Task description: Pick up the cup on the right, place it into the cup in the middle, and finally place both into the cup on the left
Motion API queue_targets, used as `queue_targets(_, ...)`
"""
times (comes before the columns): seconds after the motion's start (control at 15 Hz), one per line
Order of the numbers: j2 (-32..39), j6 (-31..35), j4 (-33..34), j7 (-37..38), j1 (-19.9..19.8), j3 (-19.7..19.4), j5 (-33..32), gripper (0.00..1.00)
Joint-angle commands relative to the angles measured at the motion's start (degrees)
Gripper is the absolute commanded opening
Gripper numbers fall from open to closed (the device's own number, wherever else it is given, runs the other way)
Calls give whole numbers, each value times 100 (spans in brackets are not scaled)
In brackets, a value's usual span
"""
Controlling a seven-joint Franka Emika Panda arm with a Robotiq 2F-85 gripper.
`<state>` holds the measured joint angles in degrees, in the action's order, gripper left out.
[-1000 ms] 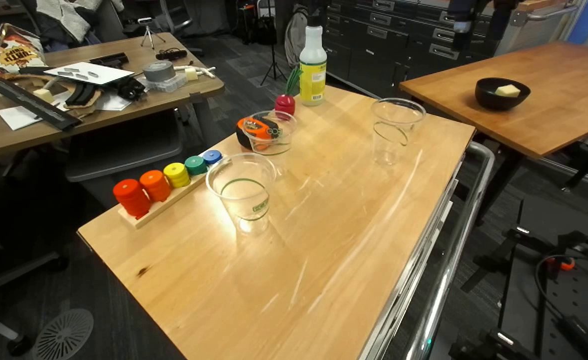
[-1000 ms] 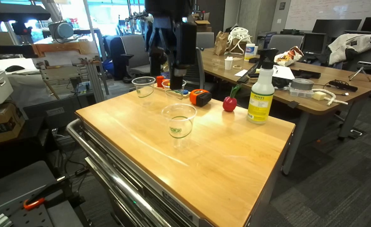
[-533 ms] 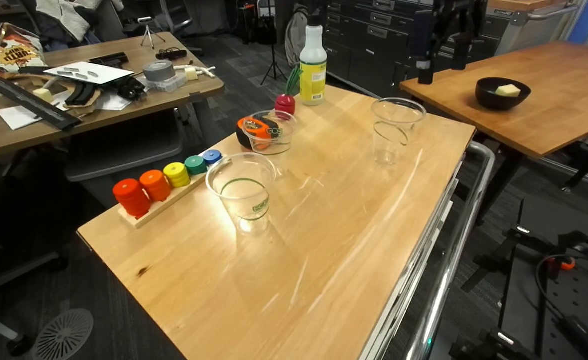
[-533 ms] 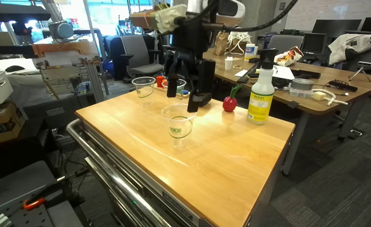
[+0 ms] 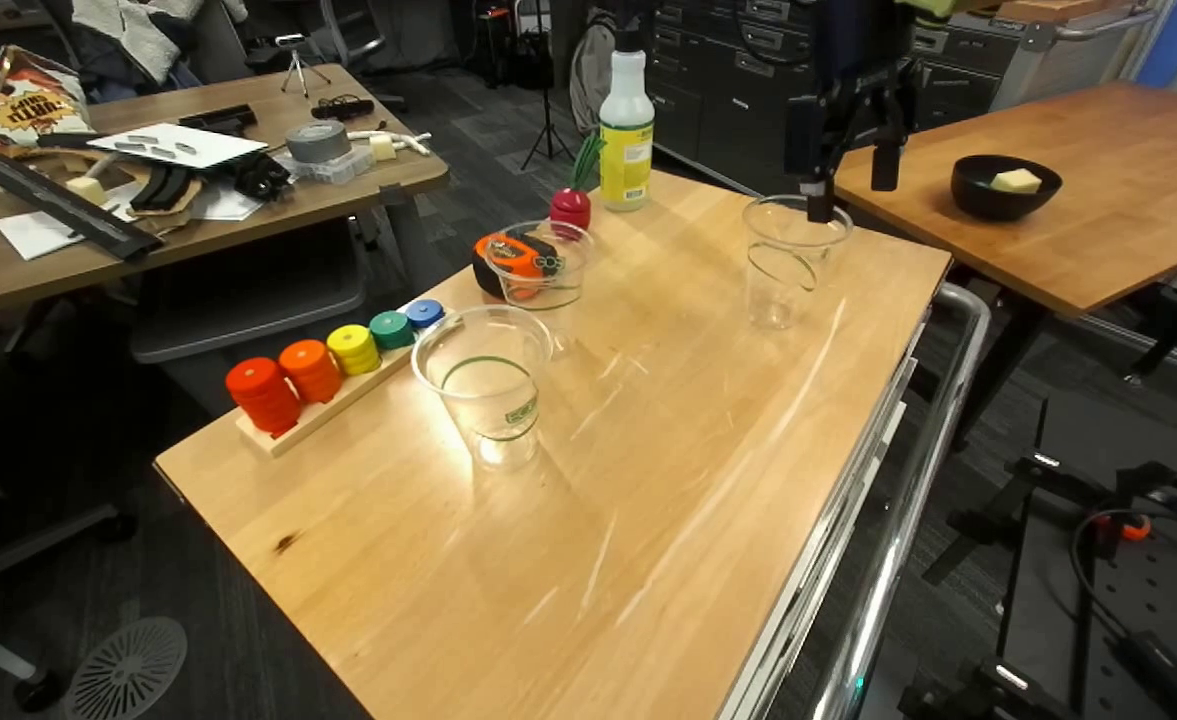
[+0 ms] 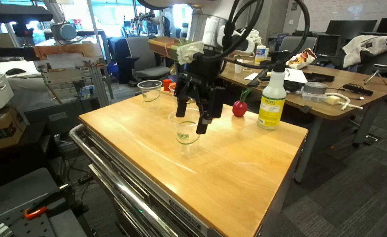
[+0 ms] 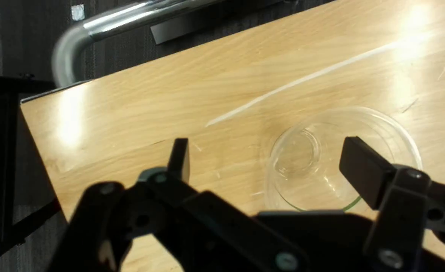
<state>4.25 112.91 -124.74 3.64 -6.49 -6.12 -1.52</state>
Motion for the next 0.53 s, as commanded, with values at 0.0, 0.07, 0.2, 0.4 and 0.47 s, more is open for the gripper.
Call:
queue_targets(0.0,287,137,243,-23,25,28,196,75)
queue_targets(0.07,340,166,268,-12,31,35,192,68)
queue_targets(0.2,427,240,301,-11,39,44,194,51)
queue_targets(0.4,510,352,316,14,32,42,212,28)
queue_targets(0.47,538,388,324,72,28,35,232,19)
